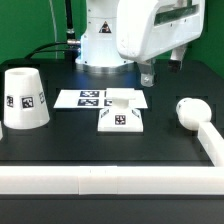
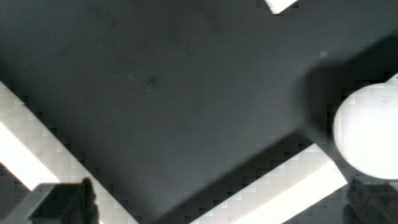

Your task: Assemble lamp

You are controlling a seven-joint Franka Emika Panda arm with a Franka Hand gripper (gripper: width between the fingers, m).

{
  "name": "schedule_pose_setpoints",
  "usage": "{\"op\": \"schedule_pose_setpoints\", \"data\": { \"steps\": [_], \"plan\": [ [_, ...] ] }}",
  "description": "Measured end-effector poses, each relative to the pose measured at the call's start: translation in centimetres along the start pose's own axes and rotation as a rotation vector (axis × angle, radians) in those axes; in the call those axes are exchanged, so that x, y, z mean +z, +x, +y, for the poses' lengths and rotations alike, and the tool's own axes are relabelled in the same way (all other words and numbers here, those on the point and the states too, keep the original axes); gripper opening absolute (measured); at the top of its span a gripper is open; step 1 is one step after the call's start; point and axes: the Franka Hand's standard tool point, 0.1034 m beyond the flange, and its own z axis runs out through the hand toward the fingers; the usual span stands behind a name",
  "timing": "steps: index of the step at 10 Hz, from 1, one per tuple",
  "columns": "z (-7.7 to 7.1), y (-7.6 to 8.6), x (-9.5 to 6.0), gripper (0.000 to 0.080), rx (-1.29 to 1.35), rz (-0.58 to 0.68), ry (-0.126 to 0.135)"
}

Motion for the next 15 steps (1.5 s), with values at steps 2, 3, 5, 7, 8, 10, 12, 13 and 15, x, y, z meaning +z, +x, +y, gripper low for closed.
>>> {"op": "schedule_pose_setpoints", "data": {
  "steps": [2,3,5,7,8,10,12,13,15],
  "plan": [
    [0.0,0.0,0.0,0.07,0.0,0.0,0.001],
    [0.0,0.0,0.0,0.07,0.0,0.0,0.001],
    [0.0,0.0,0.1,0.07,0.0,-0.001,0.001],
    [0.0,-0.1,0.2,0.07,0.001,-0.002,0.002],
    [-0.1,-1.1,0.5,0.07,-0.007,0.005,-0.008],
    [-1.8,-5.3,1.9,0.07,0.01,0.001,-0.011],
    [-2.6,-7.6,3.1,0.07,0.038,-0.005,-0.005],
    [-2.5,-7.2,2.9,0.07,0.054,-0.002,-0.007],
    [-2.5,-7.2,3.0,0.07,0.082,-0.002,-0.006]
  ]
}}
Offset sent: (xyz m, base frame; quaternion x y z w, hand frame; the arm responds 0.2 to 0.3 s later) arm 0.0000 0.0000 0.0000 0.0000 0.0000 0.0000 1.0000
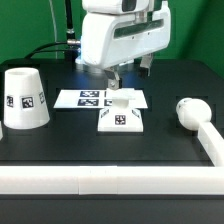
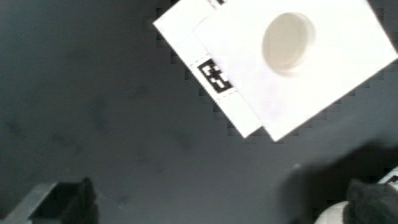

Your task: Assemble lamp

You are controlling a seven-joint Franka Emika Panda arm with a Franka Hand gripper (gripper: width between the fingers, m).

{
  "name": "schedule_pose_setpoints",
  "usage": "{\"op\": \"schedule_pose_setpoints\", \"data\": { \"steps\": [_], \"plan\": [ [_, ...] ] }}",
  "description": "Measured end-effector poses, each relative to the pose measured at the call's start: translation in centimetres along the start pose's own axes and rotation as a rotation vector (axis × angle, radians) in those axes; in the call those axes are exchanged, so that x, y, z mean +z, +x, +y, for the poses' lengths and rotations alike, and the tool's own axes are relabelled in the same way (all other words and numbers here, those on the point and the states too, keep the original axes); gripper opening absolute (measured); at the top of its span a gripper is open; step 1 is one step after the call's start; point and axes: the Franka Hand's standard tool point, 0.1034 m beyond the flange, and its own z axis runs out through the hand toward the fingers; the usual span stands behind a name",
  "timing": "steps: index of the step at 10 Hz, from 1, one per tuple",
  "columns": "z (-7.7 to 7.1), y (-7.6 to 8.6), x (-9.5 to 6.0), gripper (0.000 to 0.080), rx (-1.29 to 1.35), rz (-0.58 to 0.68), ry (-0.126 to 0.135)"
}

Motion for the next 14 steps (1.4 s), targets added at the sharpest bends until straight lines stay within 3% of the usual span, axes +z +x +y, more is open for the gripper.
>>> {"op": "schedule_pose_setpoints", "data": {
  "steps": [2,5,10,13,14],
  "plan": [
    [0.0,-0.2,0.0,0.07,0.157,0.001,-0.001],
    [-1.2,-2.8,1.1,0.07,0.402,-0.015,0.008],
    [-1.6,-2.7,1.4,0.07,0.684,-0.009,0.032],
    [-2.0,-3.4,2.3,0.07,0.917,-0.013,0.065],
    [-2.1,-3.4,2.6,0.07,0.915,-0.012,0.064]
  ]
}}
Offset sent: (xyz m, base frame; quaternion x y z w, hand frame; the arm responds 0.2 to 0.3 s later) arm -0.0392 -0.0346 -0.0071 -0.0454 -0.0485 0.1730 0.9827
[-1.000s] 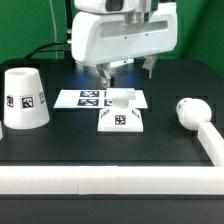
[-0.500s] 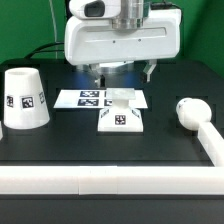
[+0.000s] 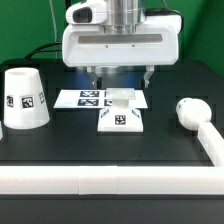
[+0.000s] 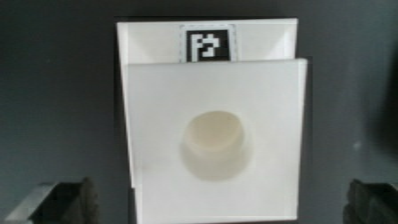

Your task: Assemble lamp

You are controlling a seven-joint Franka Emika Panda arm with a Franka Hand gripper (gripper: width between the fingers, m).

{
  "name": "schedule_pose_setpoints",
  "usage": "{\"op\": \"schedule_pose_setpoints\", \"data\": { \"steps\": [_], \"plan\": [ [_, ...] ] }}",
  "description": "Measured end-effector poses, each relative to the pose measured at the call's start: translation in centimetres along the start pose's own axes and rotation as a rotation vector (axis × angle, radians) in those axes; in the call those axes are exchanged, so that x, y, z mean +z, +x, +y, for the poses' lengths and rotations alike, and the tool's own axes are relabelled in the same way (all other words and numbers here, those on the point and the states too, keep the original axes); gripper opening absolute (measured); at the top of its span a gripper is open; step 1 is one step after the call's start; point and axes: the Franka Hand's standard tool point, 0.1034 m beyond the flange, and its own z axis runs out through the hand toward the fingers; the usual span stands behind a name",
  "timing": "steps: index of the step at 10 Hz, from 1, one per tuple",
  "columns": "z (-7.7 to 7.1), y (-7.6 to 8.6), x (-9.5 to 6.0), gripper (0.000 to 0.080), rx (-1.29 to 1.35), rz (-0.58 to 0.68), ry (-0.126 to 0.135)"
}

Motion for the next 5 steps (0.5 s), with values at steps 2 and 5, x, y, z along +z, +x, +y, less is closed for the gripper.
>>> {"op": "schedule_pose_setpoints", "data": {
  "steps": [2,5],
  "plan": [
    [0.1,-0.1,1.2,0.07,-0.017,0.007,-0.001],
    [0.1,-0.4,2.1,0.07,-0.029,0.0,-0.001]
  ]
}}
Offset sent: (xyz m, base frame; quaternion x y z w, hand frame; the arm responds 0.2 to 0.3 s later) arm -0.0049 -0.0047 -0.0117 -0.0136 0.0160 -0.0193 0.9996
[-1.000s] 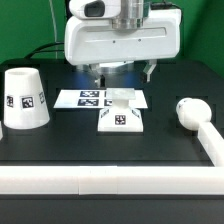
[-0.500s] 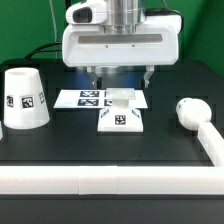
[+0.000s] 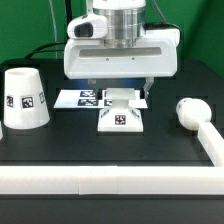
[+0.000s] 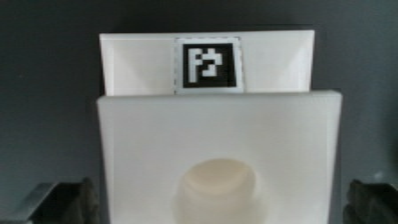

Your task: Assemble lamp

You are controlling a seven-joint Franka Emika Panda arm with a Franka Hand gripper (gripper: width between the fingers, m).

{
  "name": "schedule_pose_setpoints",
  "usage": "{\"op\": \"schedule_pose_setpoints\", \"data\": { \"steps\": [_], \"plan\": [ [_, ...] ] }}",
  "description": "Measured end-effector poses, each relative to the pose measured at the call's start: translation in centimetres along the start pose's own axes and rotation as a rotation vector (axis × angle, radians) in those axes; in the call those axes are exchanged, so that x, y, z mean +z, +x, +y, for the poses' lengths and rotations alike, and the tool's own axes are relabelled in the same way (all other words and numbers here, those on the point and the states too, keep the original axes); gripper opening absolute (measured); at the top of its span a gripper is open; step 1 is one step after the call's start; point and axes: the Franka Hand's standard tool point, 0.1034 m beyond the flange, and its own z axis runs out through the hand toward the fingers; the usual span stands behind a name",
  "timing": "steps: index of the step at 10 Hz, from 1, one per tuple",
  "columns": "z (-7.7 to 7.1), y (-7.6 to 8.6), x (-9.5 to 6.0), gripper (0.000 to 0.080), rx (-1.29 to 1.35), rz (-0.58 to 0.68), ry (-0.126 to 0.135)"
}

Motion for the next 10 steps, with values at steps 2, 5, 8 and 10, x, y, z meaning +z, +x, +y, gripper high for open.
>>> {"op": "schedule_pose_setpoints", "data": {
  "steps": [2,5,8,10],
  "plan": [
    [-0.06,-0.08,0.08,0.07,-0.002,-0.002,0.0],
    [-0.06,-0.06,0.07,0.0532,-0.004,-0.002,0.0],
    [-0.06,-0.06,0.07,0.0532,-0.005,-0.002,0.0],
    [-0.07,-0.06,0.07,0.0532,-0.005,-0.002,0.0]
  ]
}}
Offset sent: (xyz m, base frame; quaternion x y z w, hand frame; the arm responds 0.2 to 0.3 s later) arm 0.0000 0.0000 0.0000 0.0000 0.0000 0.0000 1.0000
